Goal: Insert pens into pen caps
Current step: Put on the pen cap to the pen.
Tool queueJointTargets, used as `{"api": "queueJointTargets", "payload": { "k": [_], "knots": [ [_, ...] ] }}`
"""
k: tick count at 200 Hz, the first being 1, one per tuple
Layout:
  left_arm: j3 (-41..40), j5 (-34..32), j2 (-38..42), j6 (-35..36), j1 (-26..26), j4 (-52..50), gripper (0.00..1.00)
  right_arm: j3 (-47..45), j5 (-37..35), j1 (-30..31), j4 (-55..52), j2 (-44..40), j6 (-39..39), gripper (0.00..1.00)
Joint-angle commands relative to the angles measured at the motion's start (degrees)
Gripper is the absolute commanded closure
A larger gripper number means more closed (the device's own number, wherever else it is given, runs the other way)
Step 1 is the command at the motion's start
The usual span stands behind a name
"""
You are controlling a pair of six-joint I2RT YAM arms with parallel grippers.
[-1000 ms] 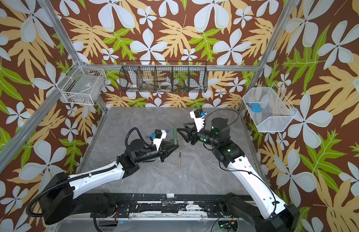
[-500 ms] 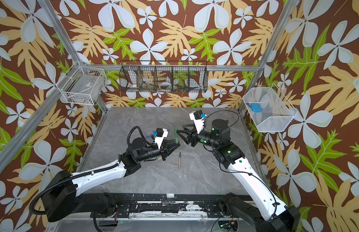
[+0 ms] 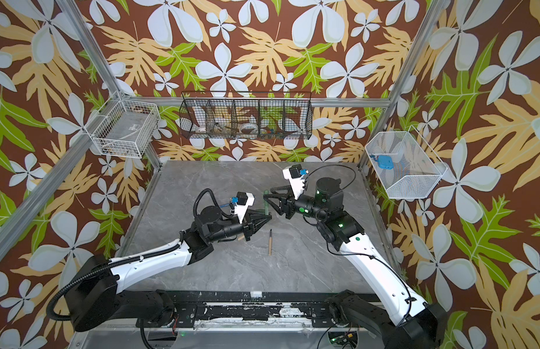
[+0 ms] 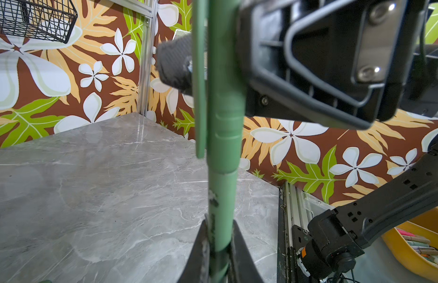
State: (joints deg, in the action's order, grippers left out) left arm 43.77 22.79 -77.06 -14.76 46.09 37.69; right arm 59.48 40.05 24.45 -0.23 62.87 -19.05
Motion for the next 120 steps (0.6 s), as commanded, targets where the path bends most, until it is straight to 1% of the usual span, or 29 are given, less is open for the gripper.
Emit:
{"api": "queueJointTargets", "payload": {
  "k": [1, 14, 29, 68, 98, 107, 120],
  "knots": [
    [0.7, 0.4, -0.2, 0.8, 0.1, 0.3, 1.00, 0.4, 0.6, 0.1, 1.5, 0.1, -0.4, 0.55],
    [0.8, 0.4, -0.3, 1.0, 0.1, -0.2, 1.00, 0.5, 0.8, 0.1, 1.6, 0.2, -0.5, 0.59],
    [1.0, 0.2, -0.5, 1.3, 0.0, -0.6, 1.00, 0.8, 0.8, 0.2, 1.4, 0.2, -0.5, 0.62],
    [1.6, 0.1, -0.9, 1.7, 0.1, -1.3, 1.00, 1.1, 2.0, 0.1, 1.3, 1.3, -0.9, 0.64],
    [1.4, -0.6, -0.9, 1.9, 0.1, -1.4, 1.00, 1.5, 2.1, 0.2, 0.6, 1.8, -0.6, 0.67],
    [1.4, -0.9, -0.8, 2.1, 0.1, -1.5, 1.00, 1.6, 2.1, 0.2, 0.2, 1.9, -0.5, 0.72],
    [1.5, -1.5, -0.7, 2.4, 0.1, -1.8, 1.00, 1.4, 2.4, 0.1, 0.2, 2.0, -0.5, 0.81]
  ]
}}
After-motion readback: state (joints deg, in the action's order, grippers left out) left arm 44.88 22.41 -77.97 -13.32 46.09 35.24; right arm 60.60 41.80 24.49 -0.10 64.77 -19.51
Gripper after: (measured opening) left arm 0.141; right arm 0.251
